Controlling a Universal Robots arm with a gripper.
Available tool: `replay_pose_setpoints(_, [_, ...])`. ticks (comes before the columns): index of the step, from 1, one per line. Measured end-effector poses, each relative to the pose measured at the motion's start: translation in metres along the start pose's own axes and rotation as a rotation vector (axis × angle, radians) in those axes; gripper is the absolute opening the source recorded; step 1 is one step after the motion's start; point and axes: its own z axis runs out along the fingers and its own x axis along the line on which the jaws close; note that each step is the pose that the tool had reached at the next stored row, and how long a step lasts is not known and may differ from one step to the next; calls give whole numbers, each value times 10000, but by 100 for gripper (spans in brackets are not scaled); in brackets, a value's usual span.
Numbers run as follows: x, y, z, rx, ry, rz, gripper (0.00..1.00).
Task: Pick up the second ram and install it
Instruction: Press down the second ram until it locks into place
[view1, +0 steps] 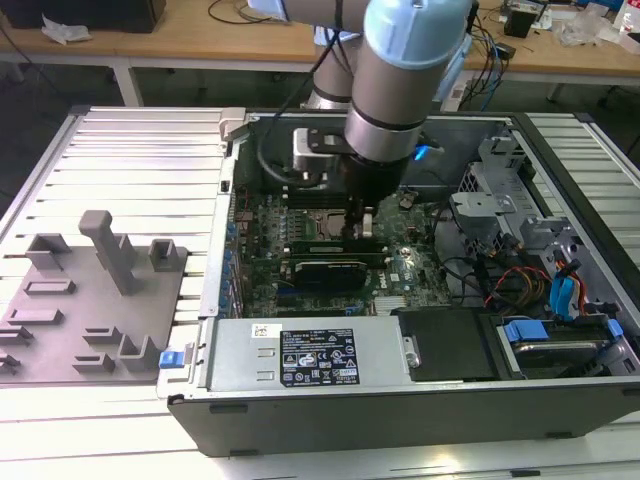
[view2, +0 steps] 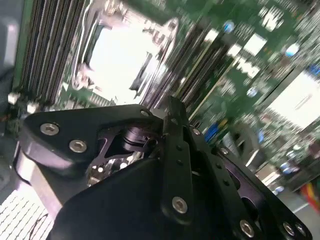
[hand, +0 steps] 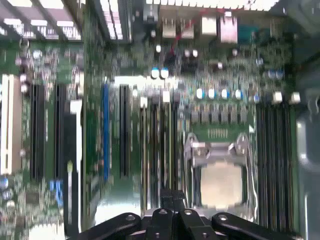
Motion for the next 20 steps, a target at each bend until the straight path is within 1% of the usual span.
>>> replay_pose_setpoints(1, [0,67,6,8,-1,-3,11])
replay_pose_setpoints(2, [0,113,11,14,-2,-2,11])
replay_pose_setpoints(3, [2,223,20,25,-1,-4,11])
replay_pose_setpoints(4, [3,294,26,33,-1,-4,11])
replay_pose_setpoints(5, [3,336,33,37,-2,-4,11])
replay_pose_setpoints(8, [9,397,73,35,2,-5,11])
replay_pose_setpoints(9, [10,406,86,35,1,-5,11])
replay_pose_setpoints(13, [0,407,121,34,-3,-6,11])
replay_pose_setpoints(15, [-6,406,97,50,-23,-7,11])
replay_pose_setpoints(16, [-8,405,66,42,-15,-6,11])
replay_pose_setpoints(17, [-8,399,50,34,-5,-4,11])
replay_pose_setpoints(18, [-9,350,45,36,-7,-4,11])
replay_pose_setpoints(19, [-10,260,40,21,-5,-3,11])
replay_pose_setpoints(20, [-12,139,34,-1,-6,-1,11])
